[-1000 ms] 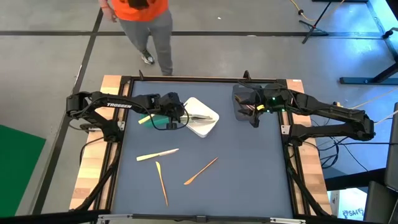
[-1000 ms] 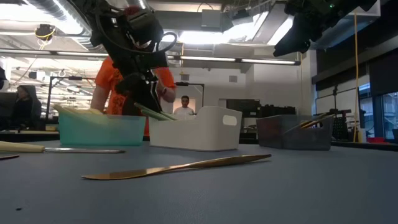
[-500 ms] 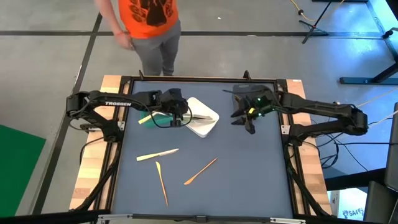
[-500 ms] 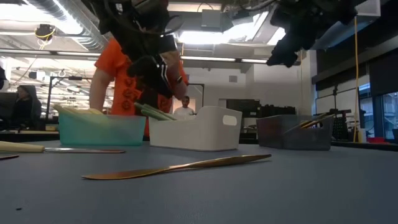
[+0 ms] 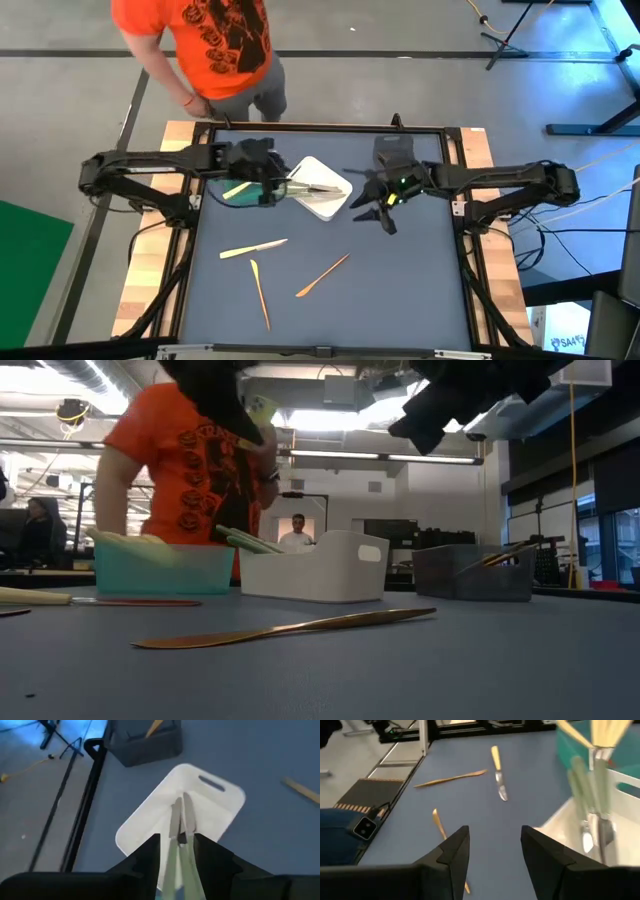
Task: Sort silverware by color (type)
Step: Put the right gold table knife into the black bin
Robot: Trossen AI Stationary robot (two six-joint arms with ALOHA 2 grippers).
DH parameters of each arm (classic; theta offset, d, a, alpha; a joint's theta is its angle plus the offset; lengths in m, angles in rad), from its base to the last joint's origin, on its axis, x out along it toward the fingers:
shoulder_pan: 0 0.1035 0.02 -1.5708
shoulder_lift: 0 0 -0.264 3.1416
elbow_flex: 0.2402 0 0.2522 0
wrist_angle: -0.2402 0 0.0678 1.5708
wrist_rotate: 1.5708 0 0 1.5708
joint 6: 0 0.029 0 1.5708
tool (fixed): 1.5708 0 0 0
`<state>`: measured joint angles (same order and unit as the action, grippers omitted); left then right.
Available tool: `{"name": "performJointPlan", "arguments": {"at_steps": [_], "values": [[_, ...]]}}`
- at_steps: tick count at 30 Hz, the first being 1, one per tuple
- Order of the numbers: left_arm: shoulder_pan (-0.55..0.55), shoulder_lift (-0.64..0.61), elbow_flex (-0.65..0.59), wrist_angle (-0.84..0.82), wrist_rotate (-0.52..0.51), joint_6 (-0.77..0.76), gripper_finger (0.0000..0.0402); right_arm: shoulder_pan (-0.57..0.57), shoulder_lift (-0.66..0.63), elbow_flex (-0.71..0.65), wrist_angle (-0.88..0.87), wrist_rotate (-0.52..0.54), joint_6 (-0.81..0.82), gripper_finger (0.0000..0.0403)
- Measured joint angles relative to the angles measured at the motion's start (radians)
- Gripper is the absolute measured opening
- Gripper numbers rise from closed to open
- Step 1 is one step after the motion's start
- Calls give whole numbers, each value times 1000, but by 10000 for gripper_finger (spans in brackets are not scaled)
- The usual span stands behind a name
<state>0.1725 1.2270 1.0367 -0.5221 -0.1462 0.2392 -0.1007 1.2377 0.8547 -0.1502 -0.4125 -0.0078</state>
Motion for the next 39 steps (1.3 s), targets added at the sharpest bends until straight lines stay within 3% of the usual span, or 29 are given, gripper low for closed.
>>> {"name": "performJointPlan", "arguments": {"at_steps": [11,18,29,39], "values": [[-153,-196,0,-247,-11,-241,112,202,145,0,231,63,-1,167],[-286,-220,0,-242,-129,-305,112,289,241,0,260,79,-1,167],[-465,-212,-1,-215,-312,-396,112,352,386,0,266,235,-3,167],[-529,-212,-1,-193,-351,-424,112,352,502,0,365,210,-2,167]]}}
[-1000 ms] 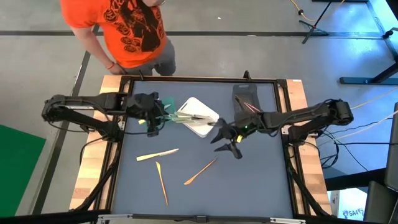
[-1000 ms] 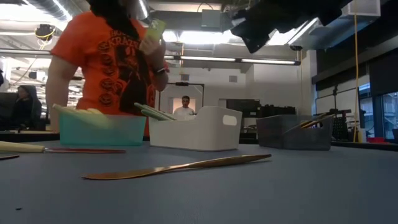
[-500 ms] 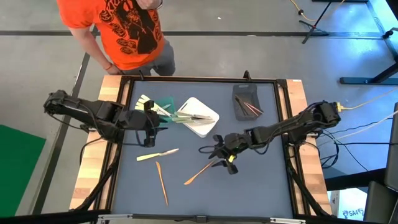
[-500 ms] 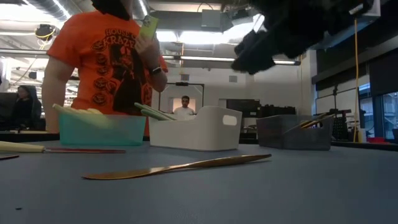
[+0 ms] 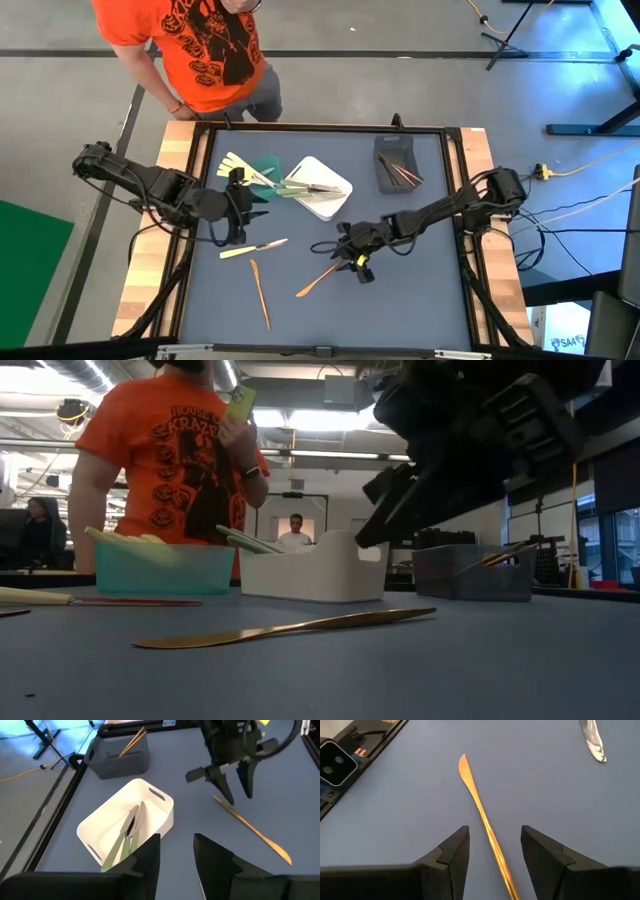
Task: Sort silverware by color (type)
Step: Put the right gold table knife into the black bin
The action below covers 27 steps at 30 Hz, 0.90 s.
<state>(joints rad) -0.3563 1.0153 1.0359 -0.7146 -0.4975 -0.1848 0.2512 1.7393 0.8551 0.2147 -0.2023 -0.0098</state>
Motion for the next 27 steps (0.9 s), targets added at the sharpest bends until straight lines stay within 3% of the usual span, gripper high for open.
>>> {"name": "performJointPlan", "arguments": {"at_steps": [27], "values": [[-11,0,-1,20,-16,1,112,-1,131,2,69,18,-48,167]]}}
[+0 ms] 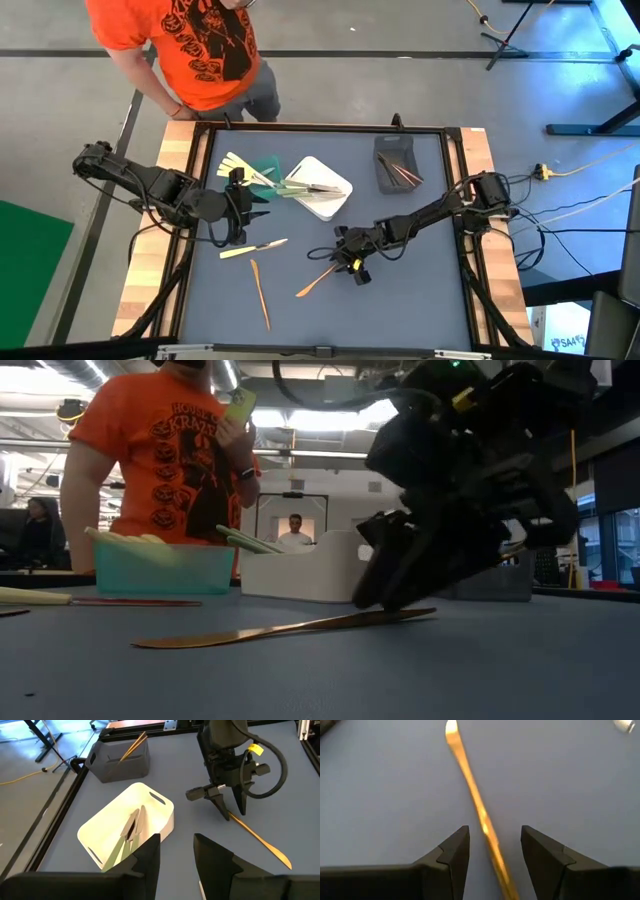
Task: Sort silverware by color (type)
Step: Put the right gold table knife into the black bin
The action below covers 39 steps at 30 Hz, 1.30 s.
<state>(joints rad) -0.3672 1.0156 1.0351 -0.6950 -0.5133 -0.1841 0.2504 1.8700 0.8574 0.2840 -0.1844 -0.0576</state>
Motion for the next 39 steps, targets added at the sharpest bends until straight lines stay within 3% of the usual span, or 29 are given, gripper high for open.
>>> {"name": "performJointPlan", "arguments": {"at_steps": [21,31,39], "values": [[0,0,0,-1,0,0,111,0,46,0,18,-10,0,164],[0,0,0,0,0,0,111,0,48,1,14,-9,0,74],[0,0,0,0,0,0,111,0,48,1,10,-12,1,35]]}}
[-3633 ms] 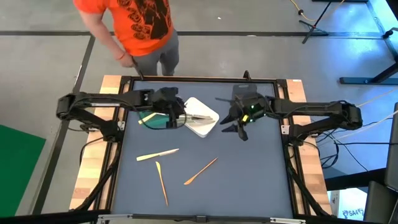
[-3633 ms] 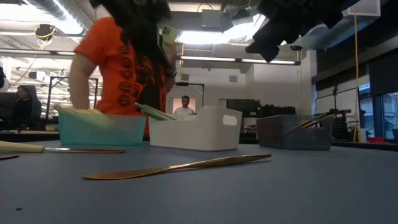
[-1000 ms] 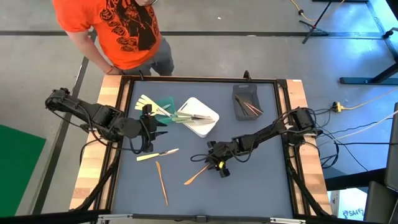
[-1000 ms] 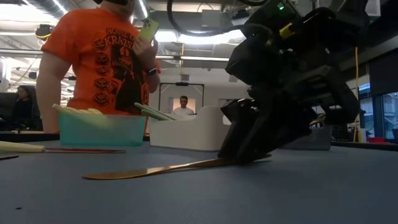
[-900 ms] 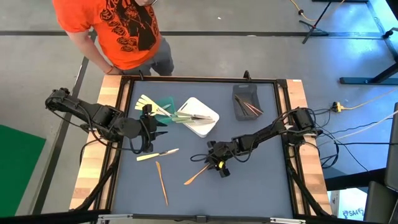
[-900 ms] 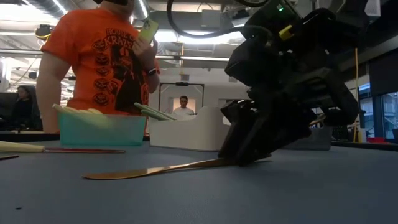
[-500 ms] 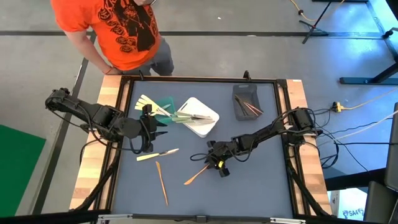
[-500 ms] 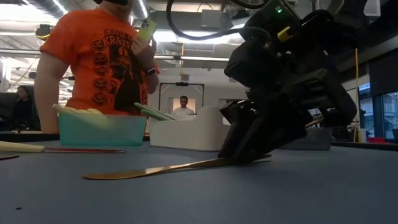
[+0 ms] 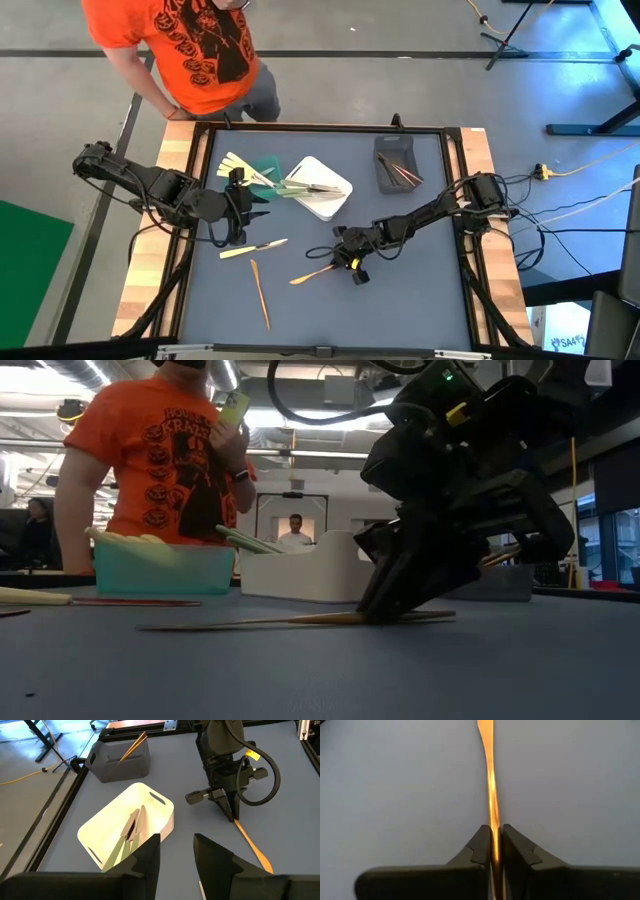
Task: Sort silverware by color (type)
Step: Put the right gold table knife into the black bin
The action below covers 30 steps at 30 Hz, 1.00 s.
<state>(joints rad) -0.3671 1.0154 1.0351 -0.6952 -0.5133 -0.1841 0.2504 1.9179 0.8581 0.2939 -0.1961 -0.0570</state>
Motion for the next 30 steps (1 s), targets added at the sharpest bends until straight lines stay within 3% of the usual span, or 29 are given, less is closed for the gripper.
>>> {"name": "performJointPlan", "arguments": {"at_steps": [9,30], "values": [[0,0,0,0,0,0,111,0,0,0,-2,0,0,11],[0,0,0,0,0,0,111,-2,-15,-3,-3,-14,3,7]]}}
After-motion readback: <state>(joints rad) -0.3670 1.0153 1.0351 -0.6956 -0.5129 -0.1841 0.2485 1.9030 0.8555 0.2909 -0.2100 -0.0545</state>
